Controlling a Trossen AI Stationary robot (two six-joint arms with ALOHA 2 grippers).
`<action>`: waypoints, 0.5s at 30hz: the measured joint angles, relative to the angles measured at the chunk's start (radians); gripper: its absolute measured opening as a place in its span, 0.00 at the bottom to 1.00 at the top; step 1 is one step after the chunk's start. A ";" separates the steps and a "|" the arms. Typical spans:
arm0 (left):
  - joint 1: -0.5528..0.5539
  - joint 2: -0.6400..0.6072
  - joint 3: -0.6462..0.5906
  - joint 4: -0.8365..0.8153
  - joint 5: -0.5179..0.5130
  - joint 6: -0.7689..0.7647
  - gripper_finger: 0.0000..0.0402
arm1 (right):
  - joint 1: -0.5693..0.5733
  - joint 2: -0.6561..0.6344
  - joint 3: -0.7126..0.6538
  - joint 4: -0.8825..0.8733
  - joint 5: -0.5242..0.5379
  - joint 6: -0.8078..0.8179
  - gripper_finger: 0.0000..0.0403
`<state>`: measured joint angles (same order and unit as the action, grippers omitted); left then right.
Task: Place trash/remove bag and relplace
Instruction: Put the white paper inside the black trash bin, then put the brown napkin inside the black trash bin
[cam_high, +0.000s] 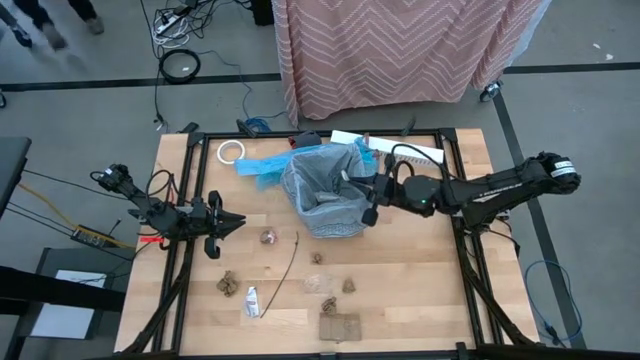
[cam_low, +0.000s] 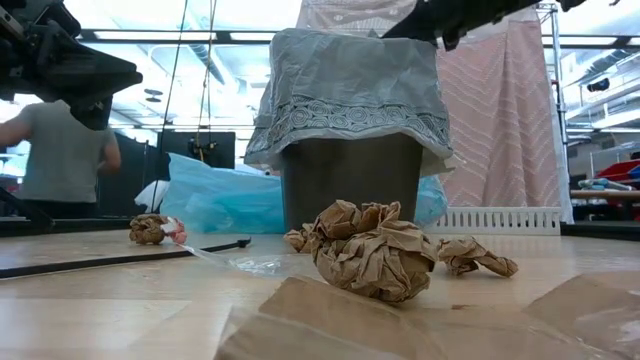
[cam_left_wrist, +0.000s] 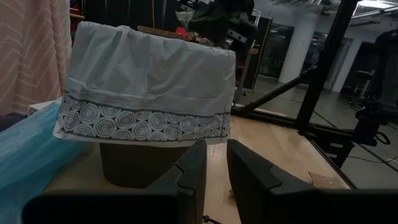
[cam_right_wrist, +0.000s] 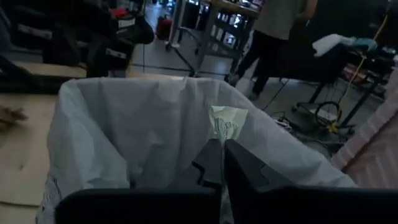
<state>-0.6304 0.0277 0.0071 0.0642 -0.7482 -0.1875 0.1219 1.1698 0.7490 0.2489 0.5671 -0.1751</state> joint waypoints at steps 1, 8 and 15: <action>0.000 0.000 0.000 0.000 0.000 0.000 0.18 | 0.000 0.000 0.000 0.001 -0.001 -0.011 0.06; 0.000 0.000 0.000 0.000 0.000 0.000 0.18 | 0.020 -0.045 0.000 0.014 -0.030 -0.001 0.36; 0.000 0.000 0.000 0.000 0.000 0.000 0.18 | 0.141 -0.050 0.000 0.032 -0.243 0.100 0.58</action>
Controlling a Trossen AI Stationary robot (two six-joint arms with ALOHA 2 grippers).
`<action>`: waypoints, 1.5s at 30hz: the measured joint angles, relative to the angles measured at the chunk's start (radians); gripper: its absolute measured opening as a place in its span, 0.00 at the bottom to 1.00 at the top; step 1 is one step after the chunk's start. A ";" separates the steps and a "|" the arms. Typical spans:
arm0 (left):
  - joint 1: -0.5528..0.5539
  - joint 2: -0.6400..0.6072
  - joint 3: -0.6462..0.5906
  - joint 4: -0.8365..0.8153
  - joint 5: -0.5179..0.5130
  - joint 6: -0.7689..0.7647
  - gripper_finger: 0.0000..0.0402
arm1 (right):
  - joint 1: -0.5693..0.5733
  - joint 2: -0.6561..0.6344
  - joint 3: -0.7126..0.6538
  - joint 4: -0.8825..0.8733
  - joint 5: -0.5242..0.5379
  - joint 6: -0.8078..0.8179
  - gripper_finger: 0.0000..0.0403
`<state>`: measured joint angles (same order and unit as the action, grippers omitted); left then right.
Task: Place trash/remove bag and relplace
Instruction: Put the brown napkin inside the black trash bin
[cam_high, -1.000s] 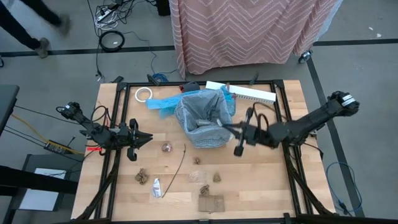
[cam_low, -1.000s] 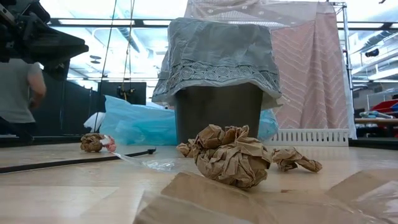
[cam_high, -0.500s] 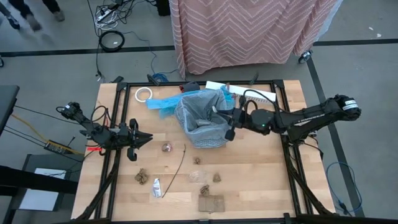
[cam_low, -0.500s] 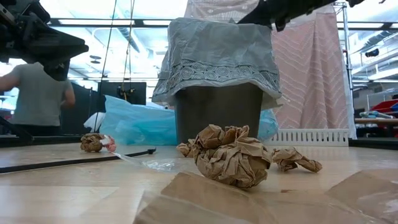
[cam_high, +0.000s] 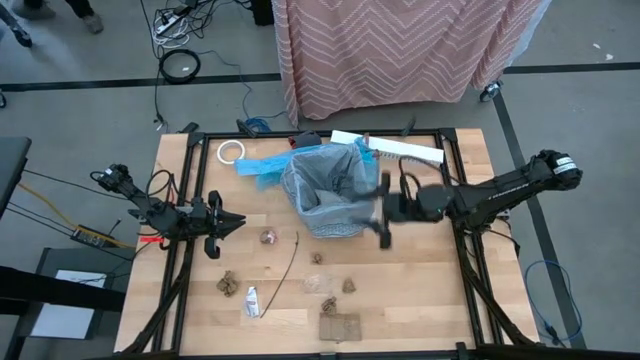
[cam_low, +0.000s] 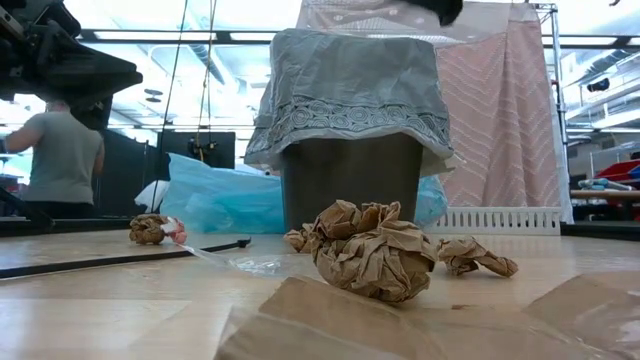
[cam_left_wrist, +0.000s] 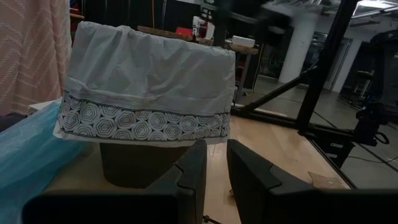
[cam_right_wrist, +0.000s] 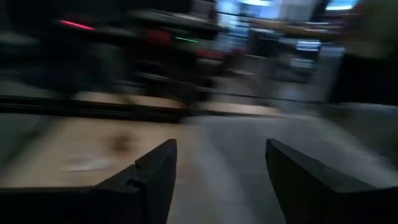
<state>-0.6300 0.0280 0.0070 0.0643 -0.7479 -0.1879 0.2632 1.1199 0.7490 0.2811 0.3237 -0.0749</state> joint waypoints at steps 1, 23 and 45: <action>0.000 0.000 0.000 0.000 0.000 0.000 0.18 | 0.035 0.006 0.000 0.006 -0.032 0.036 0.58; 0.000 0.000 0.000 0.000 0.000 0.001 0.18 | 0.407 0.637 -0.001 0.018 0.370 0.590 0.71; 0.000 0.006 0.000 0.000 0.001 0.000 0.18 | 0.396 0.821 0.002 0.141 0.374 0.777 0.71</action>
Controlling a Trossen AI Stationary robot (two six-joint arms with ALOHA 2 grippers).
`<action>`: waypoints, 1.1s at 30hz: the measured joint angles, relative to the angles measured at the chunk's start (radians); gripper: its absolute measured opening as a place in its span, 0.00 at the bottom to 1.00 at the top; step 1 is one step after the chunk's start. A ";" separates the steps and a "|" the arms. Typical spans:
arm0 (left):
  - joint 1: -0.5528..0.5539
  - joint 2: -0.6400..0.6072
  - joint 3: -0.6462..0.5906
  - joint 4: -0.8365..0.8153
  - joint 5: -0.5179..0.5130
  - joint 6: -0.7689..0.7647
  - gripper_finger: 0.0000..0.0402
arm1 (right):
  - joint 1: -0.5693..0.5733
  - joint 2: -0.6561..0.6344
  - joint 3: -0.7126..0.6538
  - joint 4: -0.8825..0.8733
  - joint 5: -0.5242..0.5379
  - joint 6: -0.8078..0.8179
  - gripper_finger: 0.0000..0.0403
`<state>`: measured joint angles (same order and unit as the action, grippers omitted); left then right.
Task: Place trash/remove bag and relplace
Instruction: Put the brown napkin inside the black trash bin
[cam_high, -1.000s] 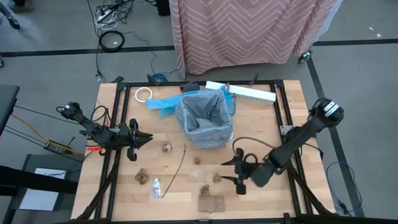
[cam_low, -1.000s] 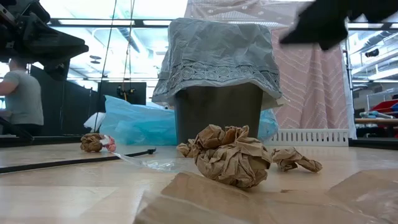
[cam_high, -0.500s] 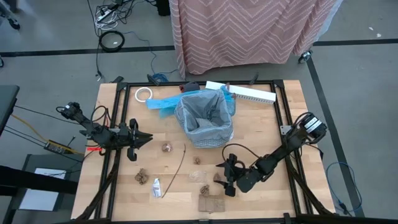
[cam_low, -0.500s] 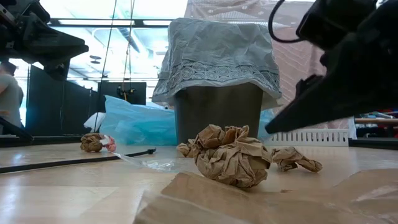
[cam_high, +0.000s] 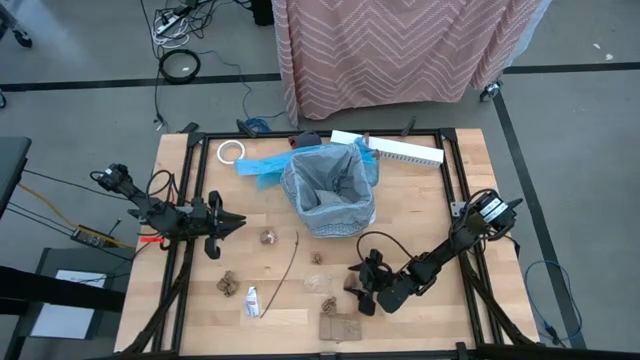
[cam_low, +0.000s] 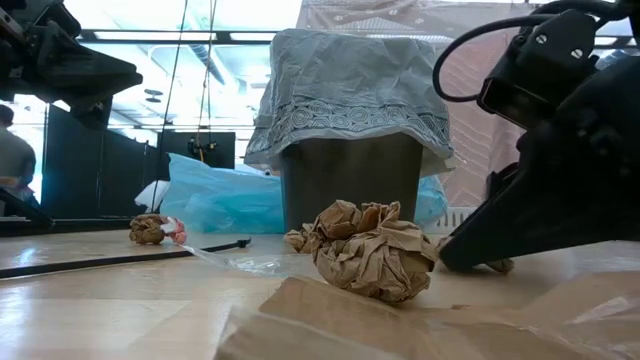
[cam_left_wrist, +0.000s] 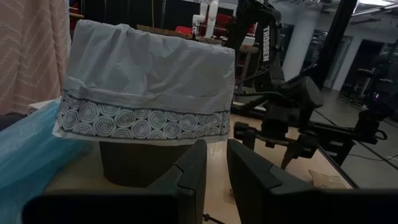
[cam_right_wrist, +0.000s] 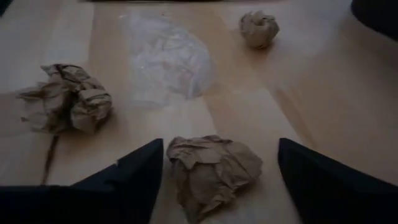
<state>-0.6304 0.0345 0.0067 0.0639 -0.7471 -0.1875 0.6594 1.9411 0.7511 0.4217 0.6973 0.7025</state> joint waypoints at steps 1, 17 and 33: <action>0.000 0.000 0.000 0.000 0.000 0.000 0.18 | 0.000 0.000 -0.001 -0.001 0.004 -0.009 0.66; 0.000 0.001 0.000 0.000 0.000 -0.008 0.18 | -0.002 0.003 -0.004 0.120 -0.007 -0.073 0.02; 0.000 0.001 0.000 0.000 0.000 -0.008 0.18 | -0.015 -0.451 0.088 0.102 0.136 -0.787 0.00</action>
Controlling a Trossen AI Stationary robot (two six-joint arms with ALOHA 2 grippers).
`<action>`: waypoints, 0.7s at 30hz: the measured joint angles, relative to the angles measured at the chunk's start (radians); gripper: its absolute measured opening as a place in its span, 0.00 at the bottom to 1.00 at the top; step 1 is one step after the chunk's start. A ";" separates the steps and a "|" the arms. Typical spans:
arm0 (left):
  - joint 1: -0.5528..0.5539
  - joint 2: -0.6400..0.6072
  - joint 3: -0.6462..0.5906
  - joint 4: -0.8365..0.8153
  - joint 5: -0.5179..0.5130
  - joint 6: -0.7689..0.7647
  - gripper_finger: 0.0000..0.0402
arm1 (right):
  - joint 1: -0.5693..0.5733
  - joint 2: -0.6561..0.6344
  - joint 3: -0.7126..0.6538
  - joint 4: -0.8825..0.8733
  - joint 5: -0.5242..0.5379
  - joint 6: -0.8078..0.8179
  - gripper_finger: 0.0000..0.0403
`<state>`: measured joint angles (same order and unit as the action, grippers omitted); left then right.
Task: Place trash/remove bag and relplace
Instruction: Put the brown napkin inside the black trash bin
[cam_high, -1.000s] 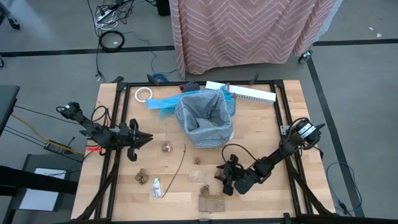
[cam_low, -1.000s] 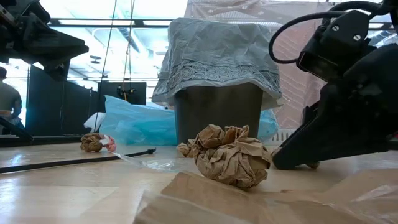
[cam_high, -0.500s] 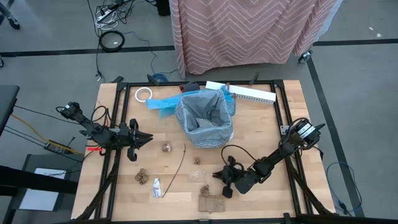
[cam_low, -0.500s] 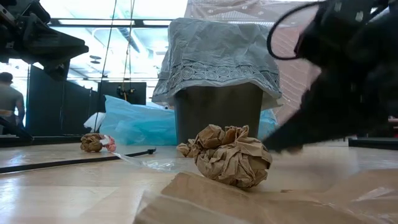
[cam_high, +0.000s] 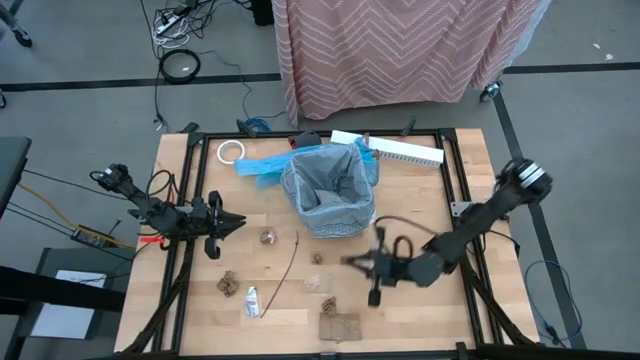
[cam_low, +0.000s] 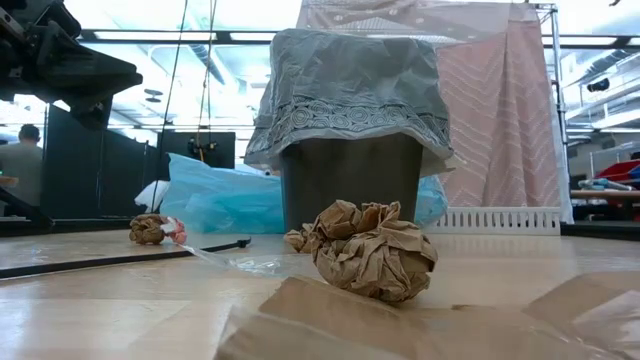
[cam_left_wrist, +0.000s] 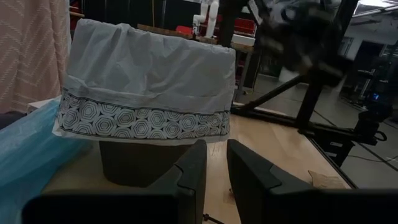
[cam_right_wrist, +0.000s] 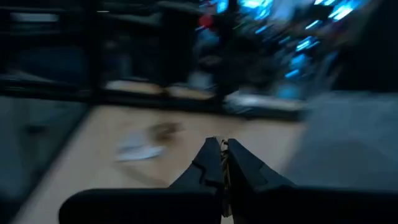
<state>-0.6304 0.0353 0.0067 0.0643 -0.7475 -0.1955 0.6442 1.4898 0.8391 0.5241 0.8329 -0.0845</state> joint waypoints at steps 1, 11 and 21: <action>0.000 0.000 0.000 0.000 0.000 0.000 0.18 | -0.003 -0.042 0.000 -0.025 0.045 -0.050 0.00; 0.000 0.000 0.000 0.000 0.000 0.005 0.18 | -0.196 -0.326 0.000 -0.186 0.194 -0.230 0.00; 0.000 0.000 0.000 0.000 0.000 0.006 0.18 | -0.464 -0.337 -0.001 -0.240 -0.124 -0.138 0.00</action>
<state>-0.6304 0.0353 0.0071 0.0643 -0.7479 -0.1890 0.1801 1.1526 0.8383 0.2838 0.7094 -0.2224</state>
